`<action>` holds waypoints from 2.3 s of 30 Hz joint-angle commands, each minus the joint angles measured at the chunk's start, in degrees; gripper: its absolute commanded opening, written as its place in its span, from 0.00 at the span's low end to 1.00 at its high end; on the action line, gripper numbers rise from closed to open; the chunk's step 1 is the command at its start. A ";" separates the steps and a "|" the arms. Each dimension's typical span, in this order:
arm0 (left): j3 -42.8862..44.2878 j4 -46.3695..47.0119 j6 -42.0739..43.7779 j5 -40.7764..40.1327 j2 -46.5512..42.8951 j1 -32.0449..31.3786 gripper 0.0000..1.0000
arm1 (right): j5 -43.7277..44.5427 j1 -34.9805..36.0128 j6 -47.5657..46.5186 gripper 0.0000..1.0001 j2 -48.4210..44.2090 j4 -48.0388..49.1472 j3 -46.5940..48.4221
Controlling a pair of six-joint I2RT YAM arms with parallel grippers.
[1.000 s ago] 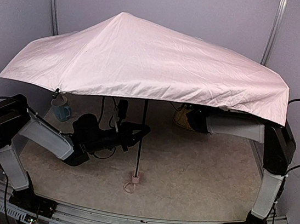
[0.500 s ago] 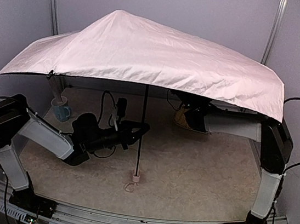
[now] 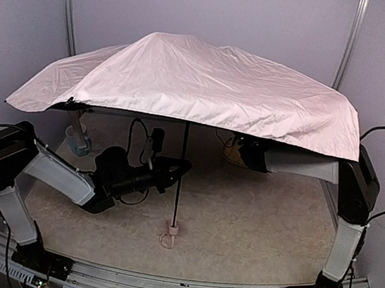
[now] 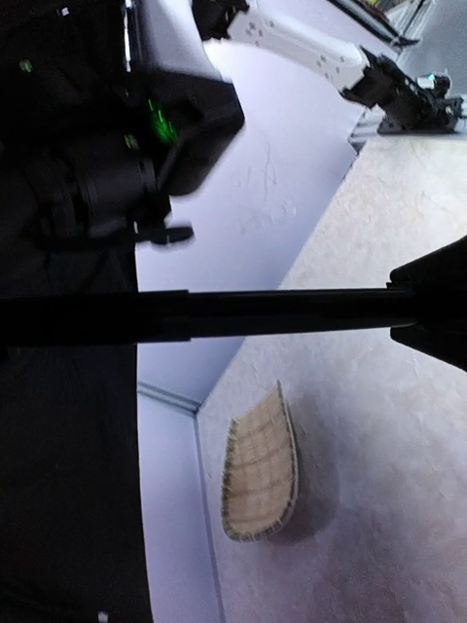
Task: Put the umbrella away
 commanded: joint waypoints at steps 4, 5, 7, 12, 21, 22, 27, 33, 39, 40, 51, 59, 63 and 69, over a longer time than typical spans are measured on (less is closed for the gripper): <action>5.35 -11.71 9.69 -8.88 -3.44 -0.58 0.00 | 19.20 3.64 -26.32 0.53 -8.06 -12.15 -3.22; 6.53 -13.66 11.13 -10.35 -3.69 -0.82 0.00 | 21.95 4.23 -29.15 0.50 -8.34 -13.59 -3.13; 7.80 -16.34 13.68 -13.29 -3.95 -1.49 0.00 | 26.35 4.98 -34.49 0.45 -8.41 -15.81 -2.48; 10.03 -19.85 15.84 -17.47 -3.49 -2.42 0.00 | 31.59 5.51 -37.45 0.45 -8.25 -17.33 -1.90; 10.85 -20.62 18.87 -18.02 -2.41 -4.40 0.00 | 30.77 5.63 -37.04 0.00 -10.22 -15.98 -2.89; 10.50 -20.06 18.93 -16.62 -2.69 -4.31 0.00 | 29.53 5.54 -36.30 0.00 -10.68 -15.77 -3.31; 6.60 -12.11 14.25 3.47 -3.33 -0.29 0.30 | 11.32 2.47 -23.07 0.00 -13.20 -13.96 -4.74; 3.93 -1.03 8.19 15.52 -1.13 4.00 0.52 | -4.45 0.94 -11.87 0.00 -13.75 -8.21 -4.52; 5.59 2.37 7.85 22.35 1.61 3.32 0.67 | -10.70 0.73 -5.01 0.00 -12.51 -4.13 -3.02; 5.94 1.96 7.95 21.68 1.96 3.30 0.67 | -10.79 0.73 -4.71 0.00 -12.40 -3.99 -2.94; 9.05 -3.44 10.23 17.59 4.09 2.08 0.48 | -11.12 0.73 -2.37 0.00 -11.66 -1.44 -2.89; 9.12 0.04 6.16 18.35 6.23 1.59 0.00 | -11.28 0.08 -1.72 0.00 -11.60 -1.32 -3.07; 8.95 1.09 4.77 16.95 5.44 1.35 0.00 | -3.69 0.34 -6.64 0.12 -12.82 -7.62 -3.81; 9.51 -0.85 6.17 11.92 4.79 1.02 0.00 | 8.96 3.07 -20.29 0.40 -14.13 -12.94 -4.24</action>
